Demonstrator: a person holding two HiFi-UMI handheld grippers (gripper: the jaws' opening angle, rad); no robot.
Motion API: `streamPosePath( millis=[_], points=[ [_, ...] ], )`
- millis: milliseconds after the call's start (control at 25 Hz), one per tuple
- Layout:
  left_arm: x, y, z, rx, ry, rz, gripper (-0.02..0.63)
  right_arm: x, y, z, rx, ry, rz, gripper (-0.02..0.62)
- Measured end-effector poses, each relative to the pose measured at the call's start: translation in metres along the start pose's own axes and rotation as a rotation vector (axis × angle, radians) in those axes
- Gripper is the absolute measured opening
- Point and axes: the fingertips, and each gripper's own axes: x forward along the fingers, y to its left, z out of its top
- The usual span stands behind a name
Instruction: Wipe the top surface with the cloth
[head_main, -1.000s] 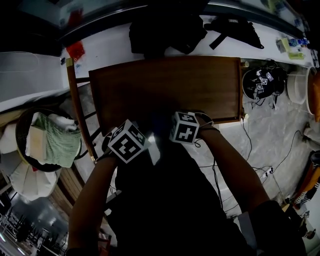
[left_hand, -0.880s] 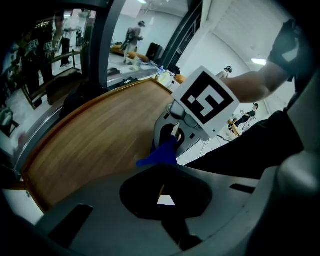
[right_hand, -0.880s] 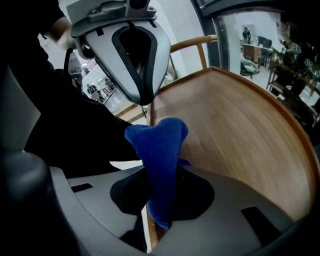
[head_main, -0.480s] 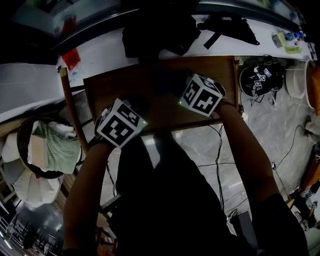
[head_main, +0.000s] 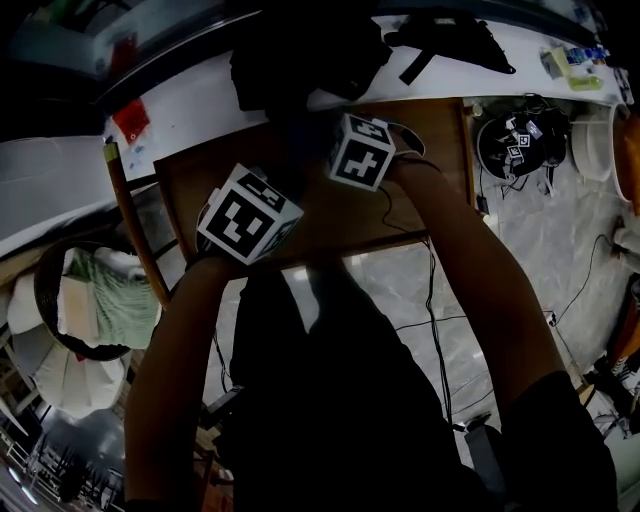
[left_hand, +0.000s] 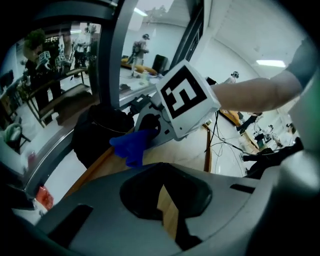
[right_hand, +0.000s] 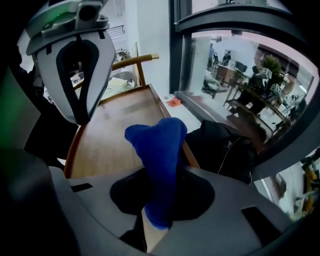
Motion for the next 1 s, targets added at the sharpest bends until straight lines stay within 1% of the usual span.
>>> streamPosePath(
  millis=[80, 160, 280, 360, 440, 520, 600, 840, 1000],
  points=[
    [0.003, -0.005, -0.006, 0.007, 0.016, -0.01, 0.011, 0.0, 0.002, -0.001, 0.01, 0.003, 0.015, 0.089],
    [0.003, -0.009, -0.011, 0.007, 0.025, -0.021, 0.011, 0.0, 0.009, -0.003, 0.029, 0.018, 0.047, 0.089],
    [0.001, -0.016, -0.016, 0.017, 0.023, -0.024, 0.011, -0.002, 0.033, -0.01, 0.042, 0.038, 0.118, 0.089],
    [-0.002, -0.021, -0.024, 0.017, 0.037, -0.024, 0.011, -0.003, 0.053, -0.016, 0.062, 0.023, 0.163, 0.089],
    [-0.004, -0.027, -0.031, 0.011, 0.041, -0.03, 0.011, -0.005, 0.071, -0.022, 0.051, 0.012, 0.172, 0.089],
    [-0.005, -0.034, -0.038, 0.011, 0.045, -0.039, 0.011, -0.007, 0.09, -0.029, 0.012, 0.025, 0.173, 0.089],
    [-0.004, -0.04, -0.047, 0.025, 0.065, -0.046, 0.011, -0.008, 0.112, -0.035, -0.003, 0.036, 0.198, 0.089],
    [0.0, -0.053, -0.069, 0.033, 0.111, -0.07, 0.011, -0.015, 0.16, -0.051, 0.031, 0.034, 0.264, 0.089],
    [0.003, -0.065, -0.072, 0.057, 0.129, -0.088, 0.011, -0.019, 0.183, -0.058, 0.035, 0.046, 0.31, 0.089]
  ],
)
